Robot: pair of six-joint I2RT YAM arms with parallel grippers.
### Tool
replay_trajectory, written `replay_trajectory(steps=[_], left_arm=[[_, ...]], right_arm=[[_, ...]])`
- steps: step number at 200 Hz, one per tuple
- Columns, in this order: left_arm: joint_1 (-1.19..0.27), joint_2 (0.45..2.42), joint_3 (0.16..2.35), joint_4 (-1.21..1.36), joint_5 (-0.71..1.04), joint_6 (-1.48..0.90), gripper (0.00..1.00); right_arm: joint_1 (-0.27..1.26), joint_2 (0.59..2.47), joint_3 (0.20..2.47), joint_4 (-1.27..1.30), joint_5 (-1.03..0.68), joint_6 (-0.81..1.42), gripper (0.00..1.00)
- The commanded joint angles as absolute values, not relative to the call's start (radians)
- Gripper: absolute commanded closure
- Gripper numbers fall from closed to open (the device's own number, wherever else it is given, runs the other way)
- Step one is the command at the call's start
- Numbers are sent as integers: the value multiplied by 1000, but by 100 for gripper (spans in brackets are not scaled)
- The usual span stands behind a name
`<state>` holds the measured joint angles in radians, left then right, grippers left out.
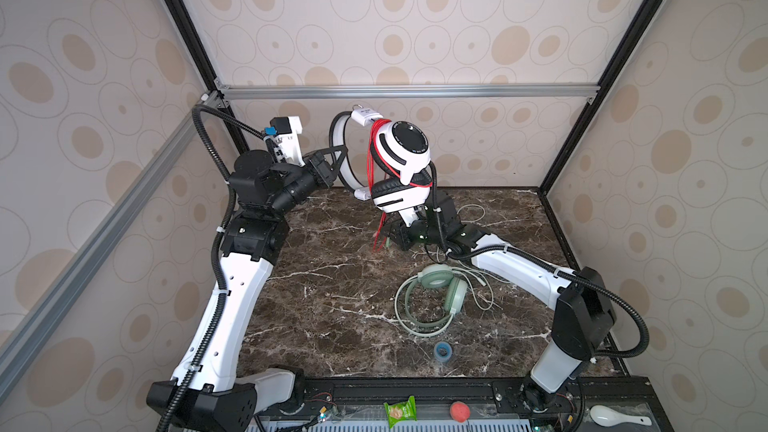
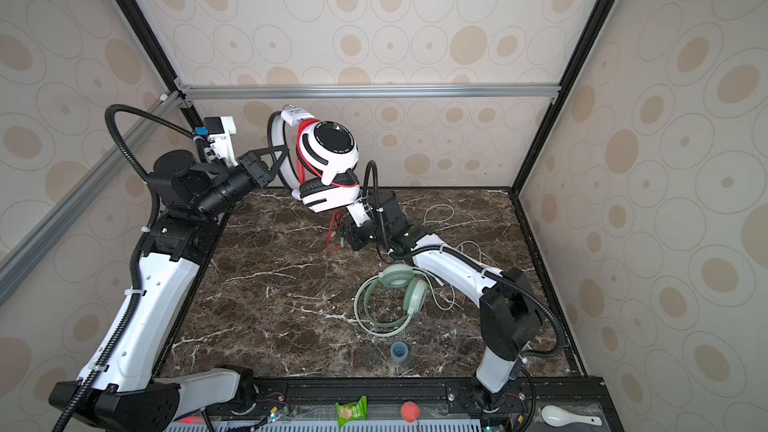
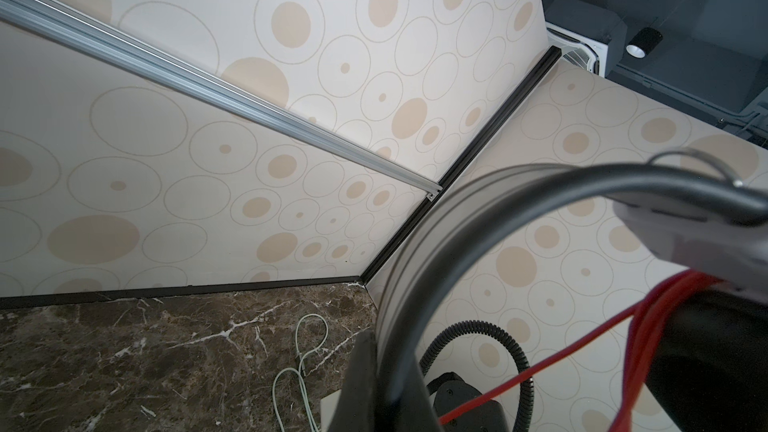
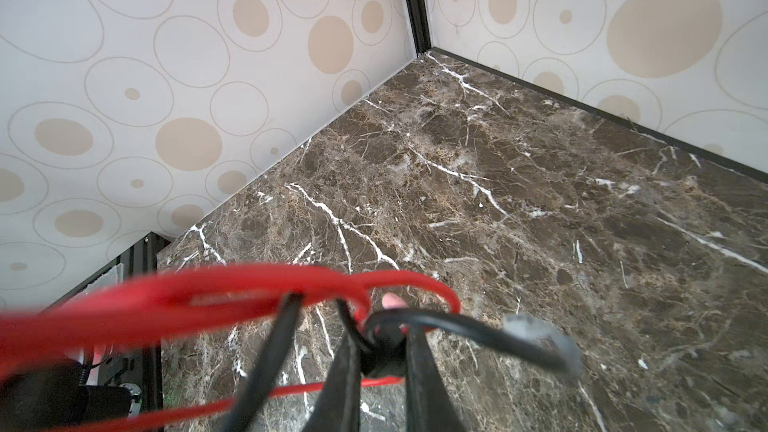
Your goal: Wrap the headphones
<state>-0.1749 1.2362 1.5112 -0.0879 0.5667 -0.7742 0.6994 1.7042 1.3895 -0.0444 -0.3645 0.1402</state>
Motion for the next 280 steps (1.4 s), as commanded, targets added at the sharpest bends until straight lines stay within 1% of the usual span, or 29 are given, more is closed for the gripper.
replay_trajectory(steps=[1, 3, 24, 49, 78, 103, 129, 146, 159, 179, 194, 210, 226, 259, 275, 280], left_arm=[[-170, 1219, 1540, -1, 567, -831, 100], [-170, 1219, 1542, -4, 566, -829, 100], [-170, 1228, 1557, -31, 540, -816, 100], [-169, 1230, 1571, -47, 476, -802, 100], [-145, 1204, 1556, -67, 309, -804, 100], [-83, 1184, 1507, -35, 272, -856, 100], [-57, 1161, 1465, -12, 220, -878, 100], [-48, 1135, 1433, -1, 161, -888, 100], [-43, 1116, 1416, -14, 111, -892, 100], [-24, 1081, 1378, -23, 39, -913, 100], [-6, 1069, 1367, -36, 16, -921, 100], [7, 1056, 1353, -49, -8, -919, 100], [35, 1048, 1333, -35, 5, -924, 100], [76, 1023, 1299, -39, 0, -926, 100], [94, 1012, 1286, -42, -4, -928, 100], [100, 1007, 1280, -40, -5, -930, 100]], right_arm=[[708, 1706, 1409, -35, -357, 123, 99], [709, 1705, 1408, -33, -356, 122, 100], [709, 1690, 1382, -31, -331, 116, 100], [705, 1658, 1299, -21, -306, 123, 100], [684, 1584, 1166, 13, -296, 167, 100], [642, 1504, 1059, 35, -291, 209, 100], [583, 1445, 980, 27, -297, 264, 100], [558, 1421, 955, -24, -261, 291, 100], [526, 1410, 936, -54, -267, 330, 100], [490, 1363, 864, -8, -288, 379, 100], [468, 1327, 837, -22, -277, 392, 100], [435, 1279, 818, -45, -304, 399, 100], [411, 1223, 799, -82, -293, 391, 100], [309, 1108, 735, -68, -356, 426, 100], [286, 1074, 728, -111, -343, 423, 100], [252, 1068, 732, -137, -338, 418, 100]])
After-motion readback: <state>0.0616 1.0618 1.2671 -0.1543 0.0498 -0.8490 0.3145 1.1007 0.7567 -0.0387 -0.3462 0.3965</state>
